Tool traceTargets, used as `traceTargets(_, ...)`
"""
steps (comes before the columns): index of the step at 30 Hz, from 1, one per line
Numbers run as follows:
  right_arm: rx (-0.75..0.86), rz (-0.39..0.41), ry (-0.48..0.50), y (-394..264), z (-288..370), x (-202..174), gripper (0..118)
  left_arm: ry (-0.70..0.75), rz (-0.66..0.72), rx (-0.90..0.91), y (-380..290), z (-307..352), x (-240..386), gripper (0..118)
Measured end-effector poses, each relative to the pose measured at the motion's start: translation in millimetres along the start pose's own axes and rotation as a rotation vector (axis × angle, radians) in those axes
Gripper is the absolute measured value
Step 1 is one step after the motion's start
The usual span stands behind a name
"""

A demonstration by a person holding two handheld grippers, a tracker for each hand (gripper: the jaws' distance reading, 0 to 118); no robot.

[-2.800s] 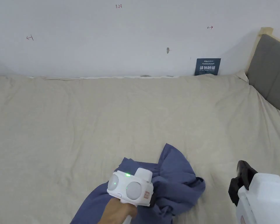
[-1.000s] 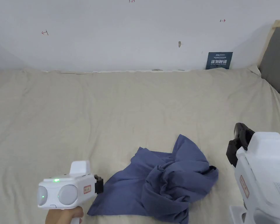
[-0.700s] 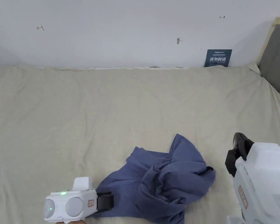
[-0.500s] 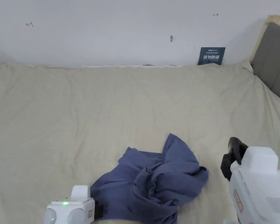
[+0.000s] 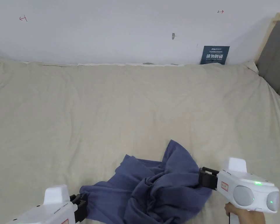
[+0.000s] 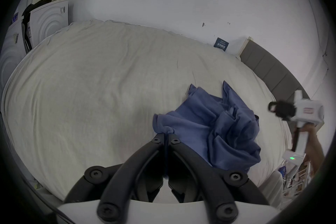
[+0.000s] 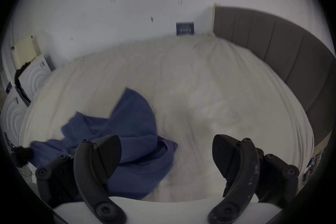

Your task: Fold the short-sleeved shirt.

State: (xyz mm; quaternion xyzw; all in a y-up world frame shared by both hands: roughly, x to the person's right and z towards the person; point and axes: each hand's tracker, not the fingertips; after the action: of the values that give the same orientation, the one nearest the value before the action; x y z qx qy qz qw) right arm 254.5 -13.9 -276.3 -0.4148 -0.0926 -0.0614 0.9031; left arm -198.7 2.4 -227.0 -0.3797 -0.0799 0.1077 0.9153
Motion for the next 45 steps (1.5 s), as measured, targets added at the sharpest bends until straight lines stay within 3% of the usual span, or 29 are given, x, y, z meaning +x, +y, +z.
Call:
traceTargets(1, -0.038, 0.011, 0.002, -1.4, -14.9, 0.6, 101, -0.005, 0.007, 0.002, 2.1, -1.0, -2.2, 3)
traceTargets(3, -0.105, 0.035, -0.022, -7.5, -35.3, -1.8, 82, -0.014, 0.019, -0.001, 3.2, -3.5, -6.1, 3)
traceTargets(5, -0.157, 0.045, -0.014, -15.9, -50.3, -2.4, 78, -0.016, 0.022, -0.004, 2.8, -6.7, -8.4, 3)
traceTargets(8, -0.152, 0.018, 0.044, -28.6, -50.9, -1.2, 28, -0.015, 0.015, -0.017, 0.7, -10.0, -10.5, 3)
traceTargets(10, -0.125, 0.019, 0.036, -29.6, -40.0, -2.0, 6, -0.014, 0.012, -0.02, 0.6, -10.6, -11.4, 3)
traceTargets(18, 0.136, 0.07, 0.087, 29.1, 51.9, -6.1, 5, -0.06, 0.071, 0.073, 44.6, 5.8, -17.0, 3)
traceTargets(24, 0.36, 0.127, 0.098, 110.0, 128.1, -11.0, 5, -0.024, 0.051, 0.276, 148.1, 39.9, -32.6, 3)
traceTargets(31, 0.527, 0.179, 0.03, 205.8, 189.3, -21.1, 5, 0.102, -0.012, 0.464, 278.3, 85.3, -35.2, 3)
traceTargets(39, 0.599, 0.11, 0.038, 304.3, 195.6, -12.4, 5, 0.214, 0.034, 0.563, 396.0, 111.2, -34.9, 3)
traceTargets(42, 0.619, 0.067, 0.089, 330.5, 196.6, -17.0, 5, 0.221, 0.059, 0.578, 427.9, 111.7, -31.7, 3)
traceTargets(45, 0.651, 0.098, 0.083, 352.8, 195.7, -29.9, 5, 0.243, 0.042, 0.621, 449.5, 110.0, -24.1, 3)
